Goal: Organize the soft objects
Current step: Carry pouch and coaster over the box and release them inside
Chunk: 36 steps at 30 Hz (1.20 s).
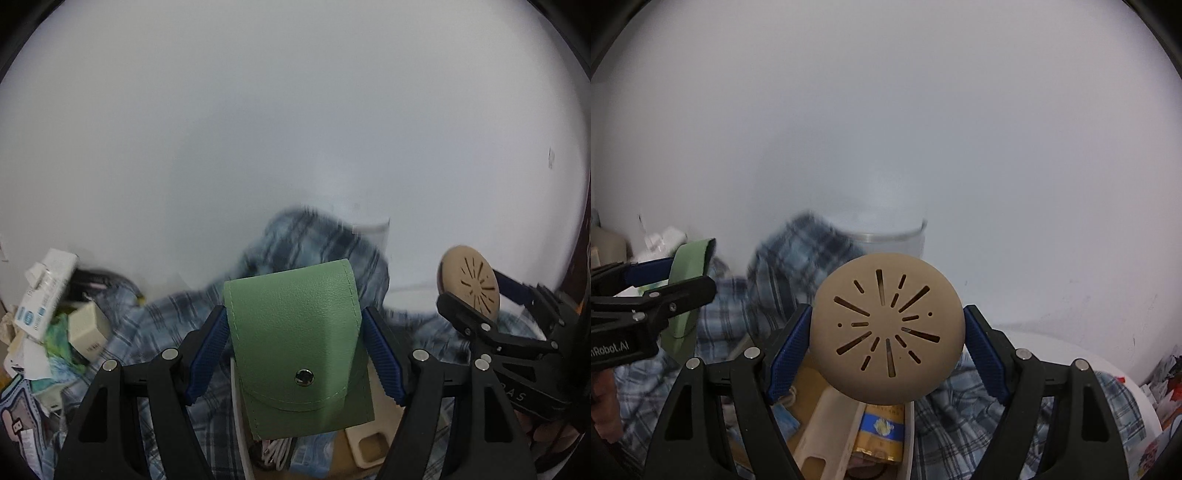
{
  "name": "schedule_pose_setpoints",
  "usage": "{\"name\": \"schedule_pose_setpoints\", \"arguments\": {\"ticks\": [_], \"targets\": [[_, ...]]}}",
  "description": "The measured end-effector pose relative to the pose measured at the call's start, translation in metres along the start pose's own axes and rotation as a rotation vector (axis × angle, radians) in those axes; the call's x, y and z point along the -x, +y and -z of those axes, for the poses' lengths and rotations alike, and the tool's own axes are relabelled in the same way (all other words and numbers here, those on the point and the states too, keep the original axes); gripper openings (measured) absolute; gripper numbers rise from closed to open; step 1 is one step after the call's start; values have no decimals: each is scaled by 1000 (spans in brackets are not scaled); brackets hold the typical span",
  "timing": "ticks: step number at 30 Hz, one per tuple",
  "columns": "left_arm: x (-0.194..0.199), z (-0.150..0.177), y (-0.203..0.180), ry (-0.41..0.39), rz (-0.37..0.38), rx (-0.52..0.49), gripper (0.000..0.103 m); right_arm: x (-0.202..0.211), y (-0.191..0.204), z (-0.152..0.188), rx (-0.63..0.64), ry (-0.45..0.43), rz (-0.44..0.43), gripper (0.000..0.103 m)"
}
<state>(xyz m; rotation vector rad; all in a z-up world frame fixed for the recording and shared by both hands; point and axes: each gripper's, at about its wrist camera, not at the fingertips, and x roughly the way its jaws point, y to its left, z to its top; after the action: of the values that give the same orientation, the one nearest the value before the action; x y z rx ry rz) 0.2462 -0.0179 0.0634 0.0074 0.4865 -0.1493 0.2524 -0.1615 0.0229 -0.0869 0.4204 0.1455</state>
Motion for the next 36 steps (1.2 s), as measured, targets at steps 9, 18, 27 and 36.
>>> {"name": "schedule_pose_setpoints", "arguments": {"ticks": [9, 18, 27, 36], "targets": [[-68, 39, 10, 185, -10, 12, 74, -48, 12, 36, 55, 135, 8, 79], [-88, 57, 13, 243, -1, 18, 74, -70, 12, 46, 56, 186, -11, 79], [-88, 56, 14, 245, 12, 31, 75, -73, 23, 63, 79, 253, -70, 79], [-91, 57, 13, 252, 13, 28, 75, -76, 31, 67, 89, 280, -110, 79]]}}
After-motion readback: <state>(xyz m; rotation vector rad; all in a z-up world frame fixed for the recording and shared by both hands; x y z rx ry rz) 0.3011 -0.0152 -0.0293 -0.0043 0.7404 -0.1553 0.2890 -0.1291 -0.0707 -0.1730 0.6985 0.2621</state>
